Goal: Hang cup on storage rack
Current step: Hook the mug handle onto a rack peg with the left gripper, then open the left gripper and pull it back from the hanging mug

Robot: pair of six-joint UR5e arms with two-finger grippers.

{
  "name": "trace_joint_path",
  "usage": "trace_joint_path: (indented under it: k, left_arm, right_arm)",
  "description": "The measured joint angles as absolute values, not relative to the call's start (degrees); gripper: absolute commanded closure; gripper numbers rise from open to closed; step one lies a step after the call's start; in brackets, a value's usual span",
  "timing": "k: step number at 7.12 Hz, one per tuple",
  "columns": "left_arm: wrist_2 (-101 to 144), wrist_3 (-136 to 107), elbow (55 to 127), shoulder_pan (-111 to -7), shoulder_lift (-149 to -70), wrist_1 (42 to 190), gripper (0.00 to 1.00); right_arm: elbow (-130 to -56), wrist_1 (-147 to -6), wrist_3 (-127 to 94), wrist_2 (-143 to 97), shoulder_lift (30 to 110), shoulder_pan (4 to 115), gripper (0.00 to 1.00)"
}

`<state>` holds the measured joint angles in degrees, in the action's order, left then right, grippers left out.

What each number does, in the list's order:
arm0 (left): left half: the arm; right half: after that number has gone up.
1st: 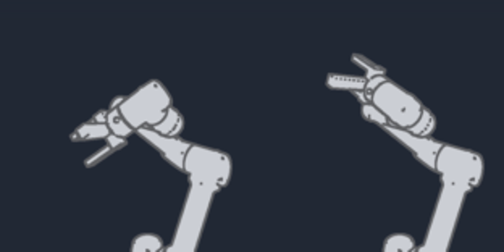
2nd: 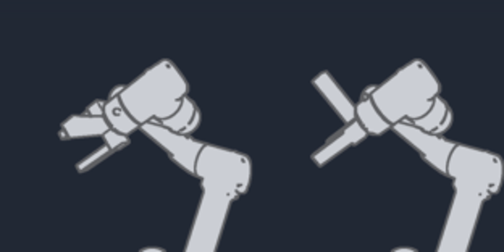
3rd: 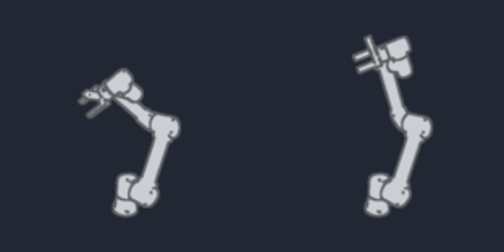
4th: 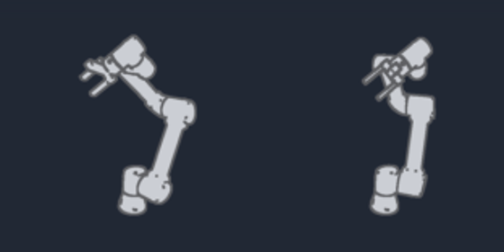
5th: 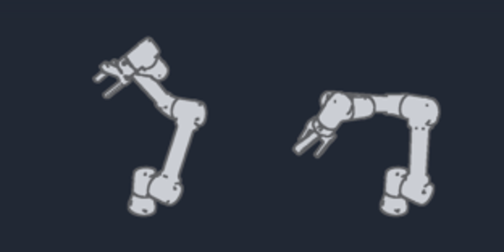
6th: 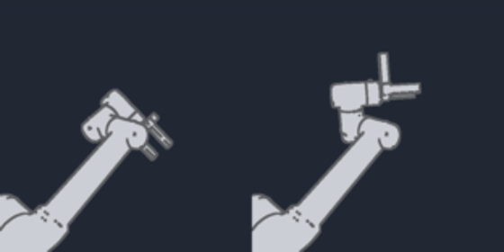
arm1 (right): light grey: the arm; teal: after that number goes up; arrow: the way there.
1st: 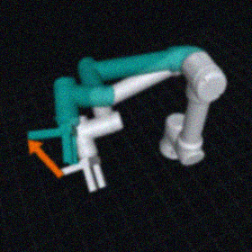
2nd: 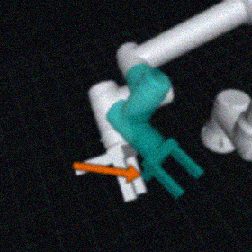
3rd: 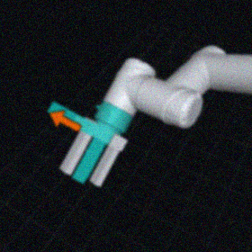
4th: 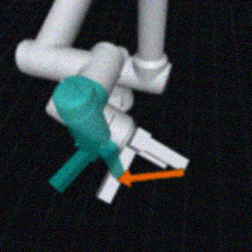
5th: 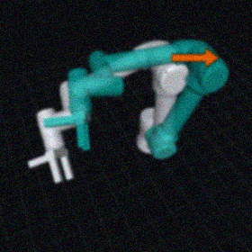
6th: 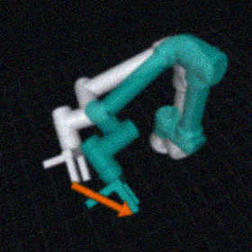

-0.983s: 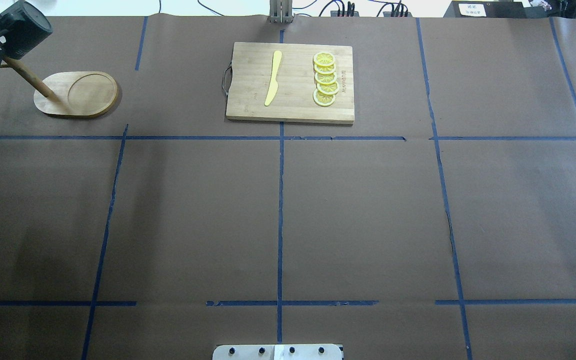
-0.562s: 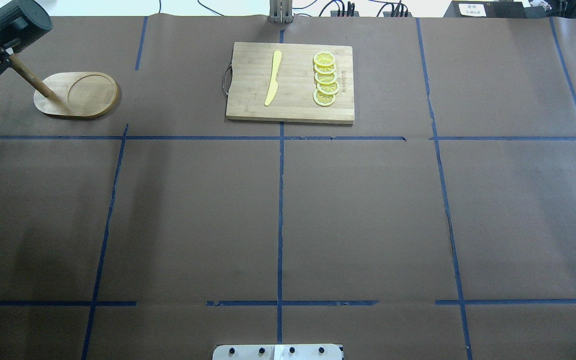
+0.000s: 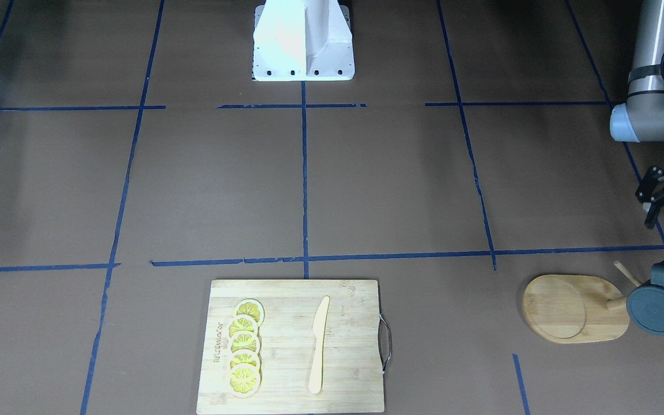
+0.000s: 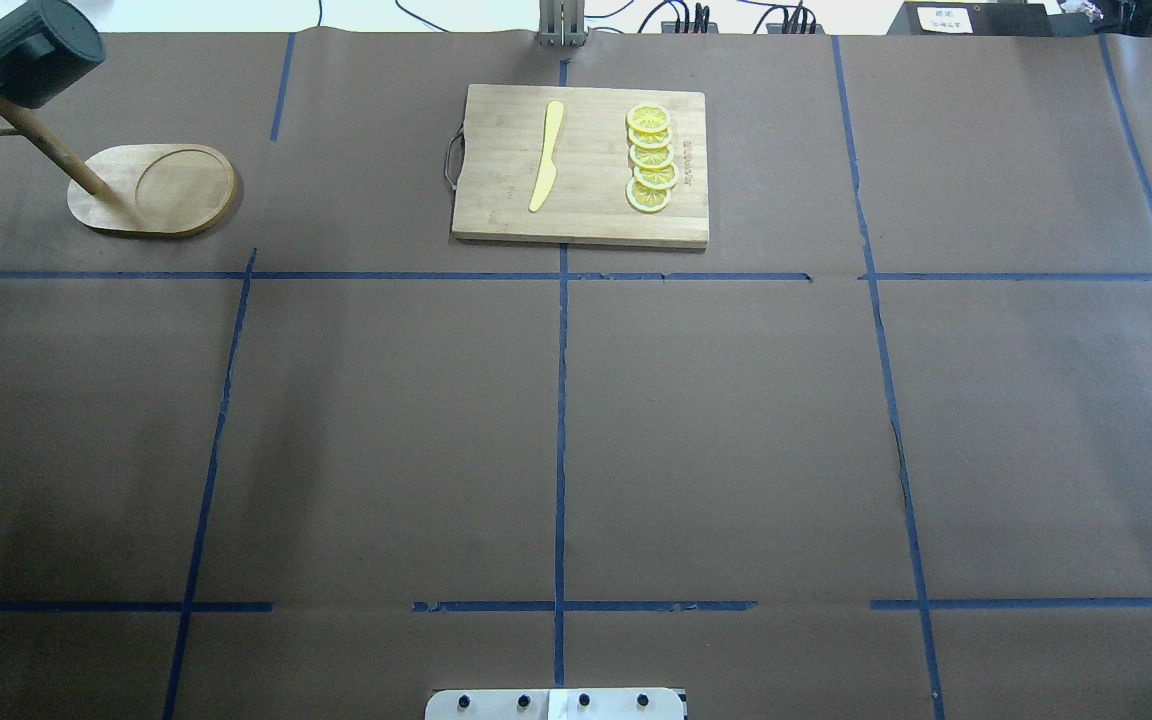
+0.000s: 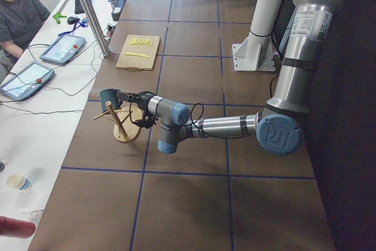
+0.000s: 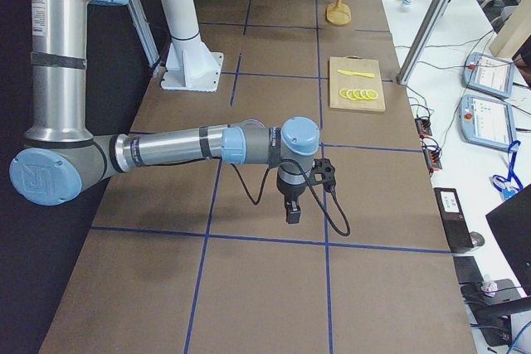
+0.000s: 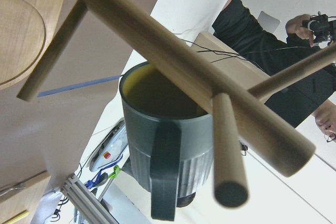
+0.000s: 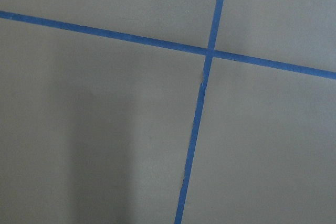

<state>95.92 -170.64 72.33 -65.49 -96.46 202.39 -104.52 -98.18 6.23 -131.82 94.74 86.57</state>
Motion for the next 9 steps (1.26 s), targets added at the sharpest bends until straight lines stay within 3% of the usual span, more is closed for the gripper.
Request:
trace_joint_path:
  k: [3,9]
  left_arm:
    - [103.66,-153.45,81.72,-67.93,-88.2,204.57,0.0]
    - [114.58,-76.52,80.81,-68.13,-81.86,201.77,0.0]
  right_arm:
    - [-104.46,-98.25,6.1,-131.75,94.92,86.57,0.0]
    - [-104.21,-98.26,6.17,-131.75,95.17,86.57,0.0]
